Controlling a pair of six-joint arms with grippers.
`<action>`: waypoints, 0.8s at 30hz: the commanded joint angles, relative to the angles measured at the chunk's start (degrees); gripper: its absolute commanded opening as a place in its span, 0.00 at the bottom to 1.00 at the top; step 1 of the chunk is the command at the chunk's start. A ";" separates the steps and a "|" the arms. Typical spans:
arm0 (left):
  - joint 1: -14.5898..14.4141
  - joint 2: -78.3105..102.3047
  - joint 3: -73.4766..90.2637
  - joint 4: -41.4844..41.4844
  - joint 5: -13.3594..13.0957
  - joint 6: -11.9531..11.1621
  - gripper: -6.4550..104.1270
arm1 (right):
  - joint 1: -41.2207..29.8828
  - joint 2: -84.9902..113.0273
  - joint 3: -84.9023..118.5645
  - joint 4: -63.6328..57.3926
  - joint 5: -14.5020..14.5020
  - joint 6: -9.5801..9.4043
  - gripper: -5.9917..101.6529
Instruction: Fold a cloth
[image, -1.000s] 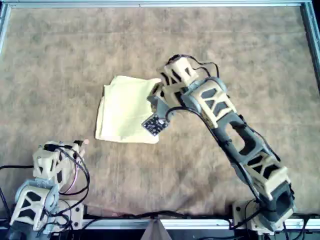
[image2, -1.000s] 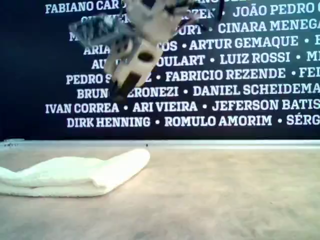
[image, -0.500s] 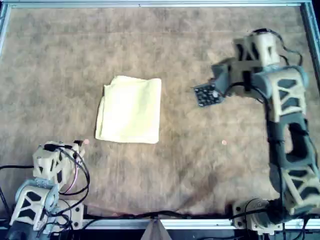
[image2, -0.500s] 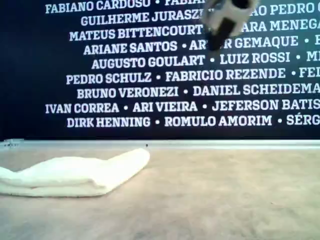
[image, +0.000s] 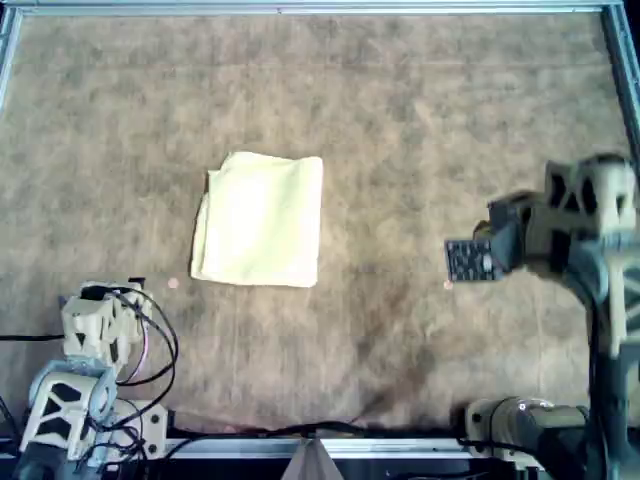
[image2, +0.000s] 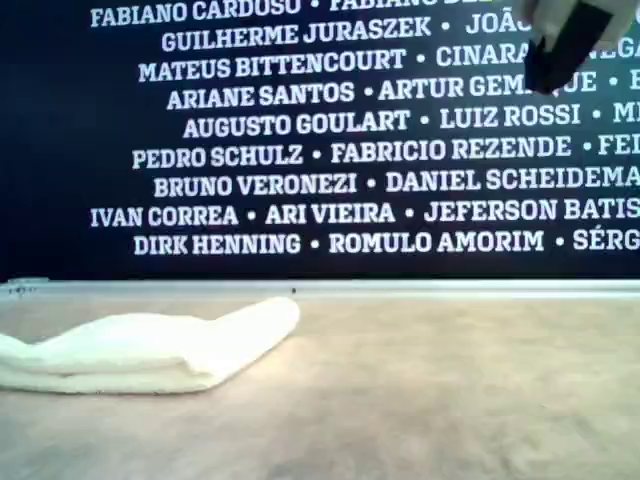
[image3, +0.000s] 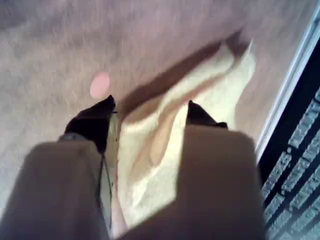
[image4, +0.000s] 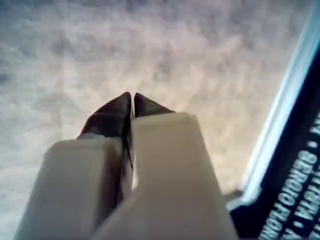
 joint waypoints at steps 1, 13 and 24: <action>0.79 0.62 -0.88 -0.44 -0.79 -0.18 0.51 | 0.09 11.51 9.49 -10.37 0.26 0.26 0.05; 0.70 0.70 -1.41 -0.44 -0.88 -0.18 0.17 | 0.00 48.25 56.51 -45.70 0.35 1.05 0.05; 0.70 0.70 -0.35 -0.53 -0.44 0.00 0.06 | -13.89 55.20 74.27 -60.21 0.26 1.14 0.05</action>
